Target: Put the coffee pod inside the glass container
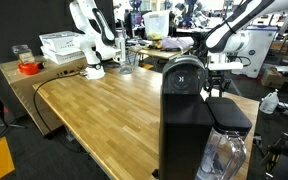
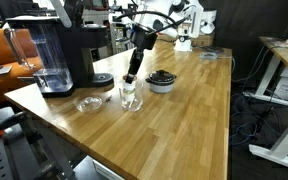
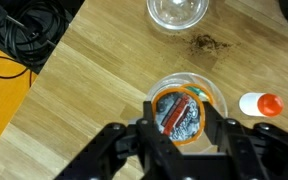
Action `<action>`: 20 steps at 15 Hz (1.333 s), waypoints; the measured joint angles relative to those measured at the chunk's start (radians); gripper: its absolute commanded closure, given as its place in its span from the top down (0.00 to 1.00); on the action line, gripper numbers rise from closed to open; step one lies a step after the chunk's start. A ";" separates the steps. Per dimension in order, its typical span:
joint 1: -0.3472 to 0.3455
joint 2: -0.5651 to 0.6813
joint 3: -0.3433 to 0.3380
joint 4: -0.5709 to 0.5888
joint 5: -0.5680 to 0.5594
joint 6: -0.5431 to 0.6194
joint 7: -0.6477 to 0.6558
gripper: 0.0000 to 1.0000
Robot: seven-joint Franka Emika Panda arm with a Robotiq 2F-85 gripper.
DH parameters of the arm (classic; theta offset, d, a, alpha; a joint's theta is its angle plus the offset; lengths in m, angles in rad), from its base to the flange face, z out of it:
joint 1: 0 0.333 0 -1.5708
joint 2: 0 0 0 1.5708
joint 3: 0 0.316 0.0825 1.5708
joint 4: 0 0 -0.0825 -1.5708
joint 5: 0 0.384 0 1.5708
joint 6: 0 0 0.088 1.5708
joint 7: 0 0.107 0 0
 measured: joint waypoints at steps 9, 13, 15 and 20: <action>0.000 0.013 0.000 0.013 0.000 -0.001 0.000 0.81; 0.000 0.013 0.000 0.013 0.000 -0.001 0.000 0.81; 0.000 0.013 0.000 0.013 0.000 -0.001 0.000 0.95; 0.000 0.008 0.000 -0.004 -0.003 0.004 0.000 1.00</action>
